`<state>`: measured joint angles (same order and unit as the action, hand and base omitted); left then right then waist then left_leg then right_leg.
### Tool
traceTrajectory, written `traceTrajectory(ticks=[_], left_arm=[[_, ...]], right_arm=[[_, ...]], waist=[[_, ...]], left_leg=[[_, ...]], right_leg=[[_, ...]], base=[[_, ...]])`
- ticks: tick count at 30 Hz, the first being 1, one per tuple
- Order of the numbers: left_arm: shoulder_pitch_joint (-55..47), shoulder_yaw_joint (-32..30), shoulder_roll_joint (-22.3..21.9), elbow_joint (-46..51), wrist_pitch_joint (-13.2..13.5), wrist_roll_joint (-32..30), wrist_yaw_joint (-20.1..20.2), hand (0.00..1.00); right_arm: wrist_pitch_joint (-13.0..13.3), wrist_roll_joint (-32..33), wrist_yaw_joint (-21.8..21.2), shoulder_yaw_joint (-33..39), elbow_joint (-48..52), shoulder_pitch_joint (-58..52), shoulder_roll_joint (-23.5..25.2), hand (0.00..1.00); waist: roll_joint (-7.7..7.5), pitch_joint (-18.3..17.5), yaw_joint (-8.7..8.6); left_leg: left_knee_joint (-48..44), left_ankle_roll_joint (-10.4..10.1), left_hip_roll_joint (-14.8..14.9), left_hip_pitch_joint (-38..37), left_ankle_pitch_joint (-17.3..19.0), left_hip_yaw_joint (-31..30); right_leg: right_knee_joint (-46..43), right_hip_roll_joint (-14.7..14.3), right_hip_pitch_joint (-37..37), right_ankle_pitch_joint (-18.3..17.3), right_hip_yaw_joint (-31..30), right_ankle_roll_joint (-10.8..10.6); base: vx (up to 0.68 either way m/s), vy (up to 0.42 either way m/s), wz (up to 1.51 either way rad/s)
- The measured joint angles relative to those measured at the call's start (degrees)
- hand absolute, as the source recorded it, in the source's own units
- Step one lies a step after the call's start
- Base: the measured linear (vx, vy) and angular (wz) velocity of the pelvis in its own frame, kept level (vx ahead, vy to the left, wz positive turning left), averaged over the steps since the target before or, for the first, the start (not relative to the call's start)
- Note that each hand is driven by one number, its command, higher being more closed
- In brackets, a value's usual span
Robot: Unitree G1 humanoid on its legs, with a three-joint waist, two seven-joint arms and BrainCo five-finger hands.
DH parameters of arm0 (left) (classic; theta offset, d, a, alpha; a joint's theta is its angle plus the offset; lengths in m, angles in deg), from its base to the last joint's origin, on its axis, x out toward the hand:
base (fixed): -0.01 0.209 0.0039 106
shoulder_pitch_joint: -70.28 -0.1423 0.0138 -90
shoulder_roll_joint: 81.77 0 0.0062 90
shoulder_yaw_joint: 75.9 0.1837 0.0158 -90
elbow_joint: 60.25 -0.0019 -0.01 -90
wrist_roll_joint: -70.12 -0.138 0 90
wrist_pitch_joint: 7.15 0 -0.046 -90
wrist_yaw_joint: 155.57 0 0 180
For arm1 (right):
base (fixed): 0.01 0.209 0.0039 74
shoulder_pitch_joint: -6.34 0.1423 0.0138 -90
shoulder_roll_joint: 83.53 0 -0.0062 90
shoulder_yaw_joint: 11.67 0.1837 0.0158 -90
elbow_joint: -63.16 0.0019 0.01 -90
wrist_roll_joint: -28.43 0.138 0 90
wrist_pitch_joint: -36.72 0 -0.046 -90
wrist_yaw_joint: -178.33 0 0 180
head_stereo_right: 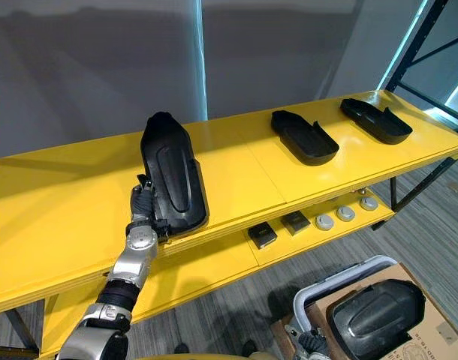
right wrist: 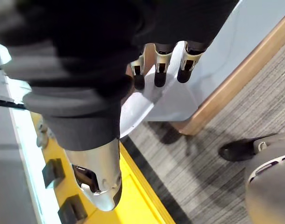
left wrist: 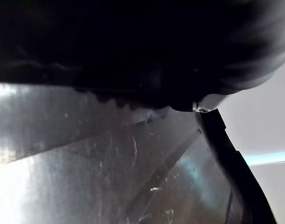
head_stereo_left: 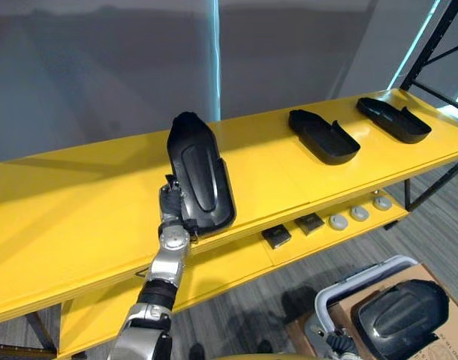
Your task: Walk over and take plastic housings, then place them on the shelf
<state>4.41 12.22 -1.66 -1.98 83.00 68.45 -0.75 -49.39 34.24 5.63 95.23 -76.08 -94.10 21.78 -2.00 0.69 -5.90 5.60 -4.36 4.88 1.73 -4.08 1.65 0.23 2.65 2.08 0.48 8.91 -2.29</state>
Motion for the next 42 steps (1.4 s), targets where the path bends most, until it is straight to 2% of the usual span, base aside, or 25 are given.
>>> traceTrajectory(ticks=[2,3,5,9,14,29,31,35,37,38,42], left_arm=[[1.16,-1.11,0.43,-1.25,-0.02,0.11,-0.15,1.0],[2.32,-1.08,1.15,-2.24,-0.02,0.53,0.02,0.0],[4.54,-1.79,1.76,-4.32,-0.31,1.06,0.02,0.0],[8.34,-3.37,1.83,-7.55,-1.17,1.28,-0.02,0.0],[8.61,-4.47,1.88,-7.73,-1.14,2.19,-0.15,0.0],[10.92,-4.84,1.91,-7.8,-0.83,6.65,-2.69,0.0],[10.74,-4.36,1.57,-4.39,-0.89,6.26,-2.92,0.0],[8.19,0.29,1.37,9.54,-0.82,0.56,-3.56,0.0],[5.65,2.57,1.13,16.39,-0.76,-2.65,-3.24,0.0],[4.07,4.05,0.29,20.25,-0.75,-4.27,-2.52,0.0],[-3.17,6.91,-0.96,30.29,0.22,-8.95,-1.06,0.0]], right_arm=[[0.0,-0.01,0.0,0.0,0.0,0.47,-0.31,0.0],[-0.03,-0.04,-0.02,0.02,-0.05,0.67,-0.61,0.0],[-0.09,-0.32,-0.17,0.02,-1.28,1.84,-1.02,0.0],[-0.17,-0.83,-0.97,-0.07,-1.5,3.93,-0.91,0.0],[-0.15,-0.85,-1.18,-0.53,-1.49,4.47,-0.97,0.0],[0.02,-0.83,-0.96,-2.12,-1.47,4.39,-1.09,0.0],[0.02,-0.81,-0.88,-2.05,-1.47,4.4,-1.2,0.0],[0.04,-0.78,-0.77,-2.02,-1.57,4.42,-2.11,0.0],[0.1,-0.75,-0.71,-2.04,-1.77,4.3,-2.06,0.0],[0.31,-0.74,-0.72,-2.02,-2.28,3.89,-2.23,0.0],[1.13,-0.68,-0.71,-1.99,-3.53,3.39,-2.31,0.0]], waist=[[0.1,0.2,-0.31],[0.13,0.22,-0.5],[0.21,0.35,-1.16],[0.54,1.16,-1.33],[0.59,2.51,-1.38],[0.68,2.68,-1.22],[0.79,2.95,-1.15],[1.4,3.75,-0.93],[1.4,3.77,-0.45],[1.4,3.78,0.52],[1.39,3.78,1.14]], left_leg=[[-0.14,0.04,-0.17,0.09,-0.05,0.13],[-0.15,0.04,-0.17,0.08,-0.06,0.11],[-0.15,0.03,-0.16,0.07,-0.06,0.07],[-0.16,0.04,-0.28,0.0,-0.06,0.1],[-0.06,0.04,-0.17,-0.36,-0.03,-0.05],[-0.06,-0.01,-0.08,-0.32,-0.04,-0.47],[-0.09,0.01,-0.29,-0.29,-0.05,-0.98],[-0.08,0.17,-0.93,-0.3,-0.18,-2.65],[-0.11,0.17,-0.93,-0.21,-0.18,-3.1],[-0.1,0.17,-0.91,-0.05,-0.18,-3.28],[-0.08,0.14,-0.85,0.03,-0.19,-4.69]], right_leg=[[0.07,-0.11,0.11,-0.05,-0.08,0.17],[0.07,-0.46,0.07,-0.1,-0.03,0.25],[0.08,-0.49,0.02,-0.1,0.16,0.26],[0.13,-0.39,0.01,-0.09,0.13,0.28],[0.14,-0.43,-0.26,0.09,0.13,0.48],[0.23,-0.07,-0.63,-0.09,0.68,0.22],[0.34,0.07,-0.88,-0.12,1.24,0.2],[0.94,0.22,-1.97,-0.13,2.51,0.19],[0.96,0.32,-2.08,-0.18,2.81,0.12],[0.9,0.36,-1.99,-0.27,2.87,0.02],[-0.62,0.5,-1.85,-1.52,3.77,-0.13]], base=[[0.13,-0.014,-0.08],[0.12,-0.026,-0.01],[0.07,-0.017,0.0],[0.01,0.0,0.0],[-0.07,0.005,0.0],[-0.02,0.001,0.02],[0.0,0.0,0.14],[0.0,0.004,0.19],[-0.02,0.007,0.11],[-0.03,0.001,0.11],[-0.02,-0.006,0.15]])
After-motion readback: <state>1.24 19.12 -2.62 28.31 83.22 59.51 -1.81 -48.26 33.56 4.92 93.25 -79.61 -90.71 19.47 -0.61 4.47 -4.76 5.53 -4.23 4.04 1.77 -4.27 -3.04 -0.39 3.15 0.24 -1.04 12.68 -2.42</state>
